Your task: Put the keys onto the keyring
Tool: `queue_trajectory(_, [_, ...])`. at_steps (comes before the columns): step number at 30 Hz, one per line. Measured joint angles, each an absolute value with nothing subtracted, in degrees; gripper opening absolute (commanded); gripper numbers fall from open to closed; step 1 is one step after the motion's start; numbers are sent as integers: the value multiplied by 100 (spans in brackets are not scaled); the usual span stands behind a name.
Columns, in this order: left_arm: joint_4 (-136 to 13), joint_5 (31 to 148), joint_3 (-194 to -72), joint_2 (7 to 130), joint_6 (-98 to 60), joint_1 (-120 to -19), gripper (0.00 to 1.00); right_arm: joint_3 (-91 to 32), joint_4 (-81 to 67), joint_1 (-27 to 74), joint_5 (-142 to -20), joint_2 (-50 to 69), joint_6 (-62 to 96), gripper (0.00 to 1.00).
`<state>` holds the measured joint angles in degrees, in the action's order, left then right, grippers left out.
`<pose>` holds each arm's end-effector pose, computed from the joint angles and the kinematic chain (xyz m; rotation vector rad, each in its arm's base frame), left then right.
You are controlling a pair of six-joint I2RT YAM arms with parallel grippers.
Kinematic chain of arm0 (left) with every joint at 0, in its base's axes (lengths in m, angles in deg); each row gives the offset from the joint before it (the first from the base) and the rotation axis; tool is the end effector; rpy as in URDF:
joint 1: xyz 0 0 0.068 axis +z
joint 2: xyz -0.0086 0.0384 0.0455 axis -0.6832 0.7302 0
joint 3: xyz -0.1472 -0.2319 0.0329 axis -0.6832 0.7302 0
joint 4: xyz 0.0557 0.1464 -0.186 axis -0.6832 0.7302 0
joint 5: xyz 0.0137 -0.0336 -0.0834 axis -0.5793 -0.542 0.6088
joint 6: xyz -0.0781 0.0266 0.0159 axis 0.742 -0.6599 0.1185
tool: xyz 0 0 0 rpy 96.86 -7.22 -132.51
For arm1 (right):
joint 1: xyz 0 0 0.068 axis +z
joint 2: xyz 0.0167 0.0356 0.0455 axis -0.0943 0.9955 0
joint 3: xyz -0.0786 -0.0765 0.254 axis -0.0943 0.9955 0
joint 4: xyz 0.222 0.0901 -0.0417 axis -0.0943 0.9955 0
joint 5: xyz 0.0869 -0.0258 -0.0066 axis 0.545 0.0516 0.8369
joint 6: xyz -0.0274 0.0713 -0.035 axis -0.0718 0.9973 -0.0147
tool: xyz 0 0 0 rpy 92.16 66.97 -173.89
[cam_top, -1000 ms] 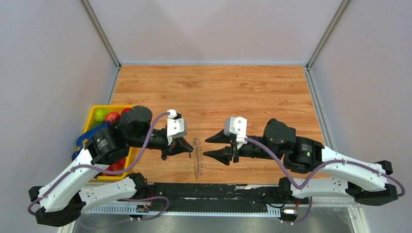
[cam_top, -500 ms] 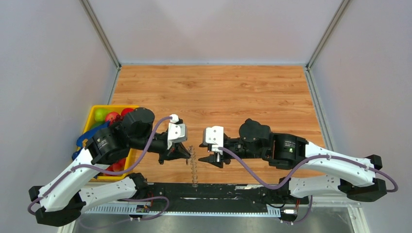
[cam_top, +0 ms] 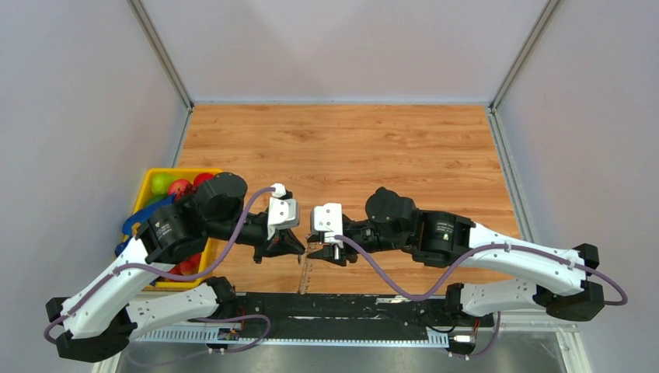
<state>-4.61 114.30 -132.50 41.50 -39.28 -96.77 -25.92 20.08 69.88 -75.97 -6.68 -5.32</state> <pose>0.0516 -0.1376 0.3865 1.4397 1.6846 -1.0607 0.0500 0.2534 0.3928 -1.5497 1.3136 0.8905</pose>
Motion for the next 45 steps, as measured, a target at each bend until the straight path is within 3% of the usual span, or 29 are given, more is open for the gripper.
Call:
queue_trajectory(13, [-463, 11384, -13247, 4071, -3928, -9692, 0, -2592, 1783, 6988, -7334, -502, -517, 20])
queue_trajectory(17, [-465, 11366, -13232, 4025, -3928, -9696, 0, -2592, 1761, 6988, -7332, -500, -500, 0])
queue_trajectory(25, [-465, 11349, -13228, 4021, -3930, -9707, 2, -2592, 1741, 6951, -7343, -484, -456, 0])
queue_trajectory(29, [-494, 11340, -13226, 3999, -3941, -9705, 27, -2503, 1568, 6953, -7411, -526, -379, 0])
queue_trajectory(33, [-704, 11373, -13151, 3907, -3948, -9705, 35, -2293, 1324, 6953, -7492, -707, -307, 0])
queue_trajectory(45, [-1318, 11207, -13014, 3564, -3922, -9705, 38, -2098, 849, 6953, -7640, -1057, -130, 0])
